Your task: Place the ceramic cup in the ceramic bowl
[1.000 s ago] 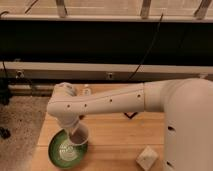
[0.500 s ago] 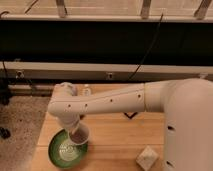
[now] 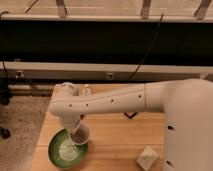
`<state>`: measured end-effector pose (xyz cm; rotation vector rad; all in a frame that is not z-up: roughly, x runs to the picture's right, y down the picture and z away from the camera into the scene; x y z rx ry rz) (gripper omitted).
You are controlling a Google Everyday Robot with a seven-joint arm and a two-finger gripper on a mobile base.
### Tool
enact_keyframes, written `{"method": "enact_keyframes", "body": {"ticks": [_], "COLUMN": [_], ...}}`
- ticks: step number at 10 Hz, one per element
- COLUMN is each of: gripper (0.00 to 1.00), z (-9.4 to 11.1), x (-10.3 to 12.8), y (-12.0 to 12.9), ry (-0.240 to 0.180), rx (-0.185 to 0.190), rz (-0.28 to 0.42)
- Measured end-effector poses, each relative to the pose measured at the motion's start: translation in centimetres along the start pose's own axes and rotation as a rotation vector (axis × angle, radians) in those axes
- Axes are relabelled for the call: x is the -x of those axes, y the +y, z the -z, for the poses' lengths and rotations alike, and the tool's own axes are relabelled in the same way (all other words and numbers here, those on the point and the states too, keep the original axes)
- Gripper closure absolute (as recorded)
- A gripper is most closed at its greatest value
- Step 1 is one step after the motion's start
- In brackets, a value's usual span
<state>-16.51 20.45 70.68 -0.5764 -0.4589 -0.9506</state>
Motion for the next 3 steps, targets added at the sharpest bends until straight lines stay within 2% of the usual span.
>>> {"method": "enact_keyframes", "body": {"ticks": [3], "gripper": [0.5], "z": [-0.16], "x": [-0.25], "y": [0.01], "ry": [-0.001], "rx": [-0.002], "rz": [-0.001]}}
